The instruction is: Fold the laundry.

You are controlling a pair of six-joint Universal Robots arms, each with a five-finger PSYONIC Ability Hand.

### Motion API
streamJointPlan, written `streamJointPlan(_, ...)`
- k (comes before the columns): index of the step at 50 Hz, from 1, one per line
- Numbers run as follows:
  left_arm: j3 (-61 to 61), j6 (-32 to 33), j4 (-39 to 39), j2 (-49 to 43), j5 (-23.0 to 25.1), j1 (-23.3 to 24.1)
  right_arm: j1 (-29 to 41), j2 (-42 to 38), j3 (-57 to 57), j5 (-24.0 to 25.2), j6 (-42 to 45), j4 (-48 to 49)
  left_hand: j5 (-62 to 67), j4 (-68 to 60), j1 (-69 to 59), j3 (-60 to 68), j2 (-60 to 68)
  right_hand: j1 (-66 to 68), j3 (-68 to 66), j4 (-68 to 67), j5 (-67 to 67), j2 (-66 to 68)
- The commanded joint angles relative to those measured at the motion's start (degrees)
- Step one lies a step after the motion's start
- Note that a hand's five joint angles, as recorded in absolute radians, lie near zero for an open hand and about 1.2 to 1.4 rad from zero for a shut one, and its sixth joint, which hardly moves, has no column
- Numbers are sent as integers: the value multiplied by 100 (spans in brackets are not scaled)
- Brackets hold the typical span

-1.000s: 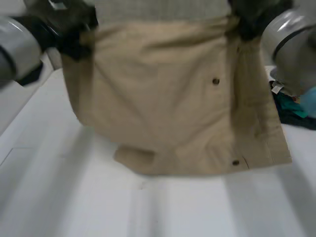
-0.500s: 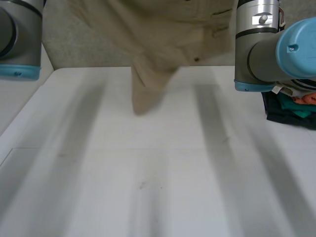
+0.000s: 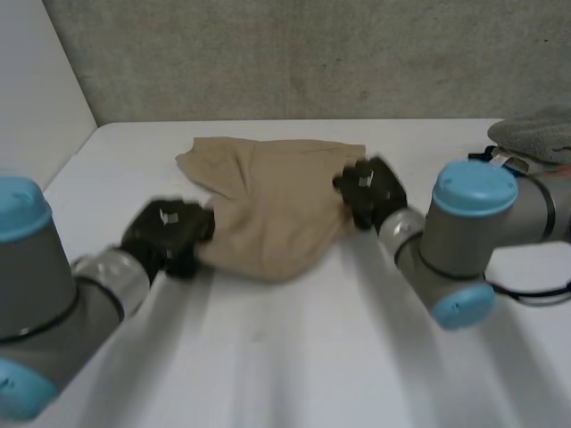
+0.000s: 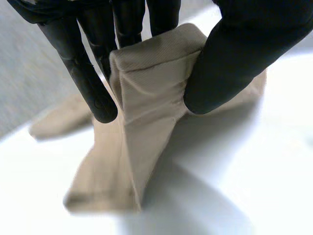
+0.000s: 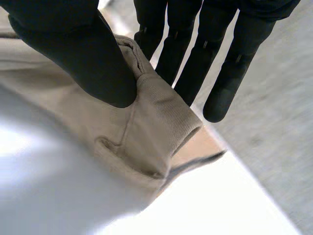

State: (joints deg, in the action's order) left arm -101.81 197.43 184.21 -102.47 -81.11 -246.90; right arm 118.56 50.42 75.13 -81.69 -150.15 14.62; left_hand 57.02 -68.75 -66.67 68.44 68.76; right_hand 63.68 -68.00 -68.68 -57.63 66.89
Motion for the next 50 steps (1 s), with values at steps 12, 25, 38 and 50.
streamJointPlan(12,-437,1657,-4611,825,25,168,-492,2376,2787,-577,2744,-4071,1298,-1125,-1333,1156,1124,1632,-1200,-1132,-1237,1311)
streamJointPlan(25,379,1747,-3447,518,289,142,-229,2236,2595,-233,1887,-3177,-5702,5875,5667,-5844,-5876,1632,-1200,-1132,-1237,1311)
streamJointPlan(38,1259,806,-554,-598,605,107,-140,2262,2920,-286,1507,-2367,-4706,4880,4671,-4848,-4880,1632,-1200,-1132,-1237,1311)
streamJointPlan(50,3104,1394,-420,-2822,1133,-7,-158,2201,3096,-286,1269,-2050,-2182,2356,2147,-2325,-2356,1632,-1200,-1132,-1237,1311)
